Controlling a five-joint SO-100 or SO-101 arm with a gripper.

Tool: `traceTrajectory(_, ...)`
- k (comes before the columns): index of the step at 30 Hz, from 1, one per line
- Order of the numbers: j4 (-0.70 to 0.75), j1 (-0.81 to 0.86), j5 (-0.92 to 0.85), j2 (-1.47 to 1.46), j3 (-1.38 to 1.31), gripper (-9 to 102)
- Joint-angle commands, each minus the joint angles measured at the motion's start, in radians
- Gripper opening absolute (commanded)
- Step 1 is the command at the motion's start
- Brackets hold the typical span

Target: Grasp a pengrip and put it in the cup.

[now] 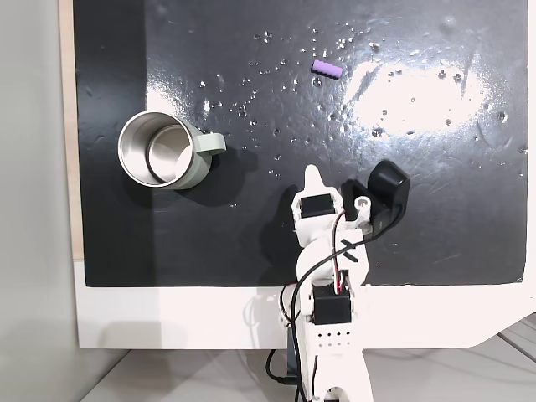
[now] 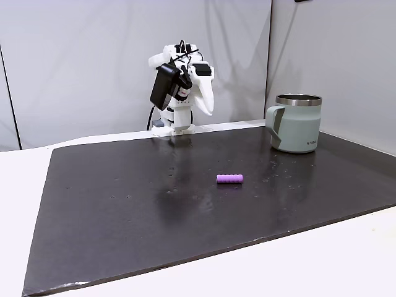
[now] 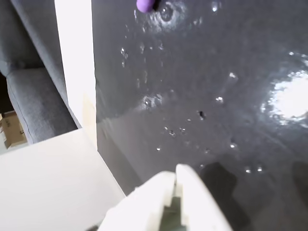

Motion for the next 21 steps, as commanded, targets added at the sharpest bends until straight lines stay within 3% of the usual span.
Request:
traceTrajectory(1,-0.066,-0.009,0.031,-0.19,-0.209,0)
traceTrajectory(21,-0.083,0.104,0.314,-1.154,-0.845,0)
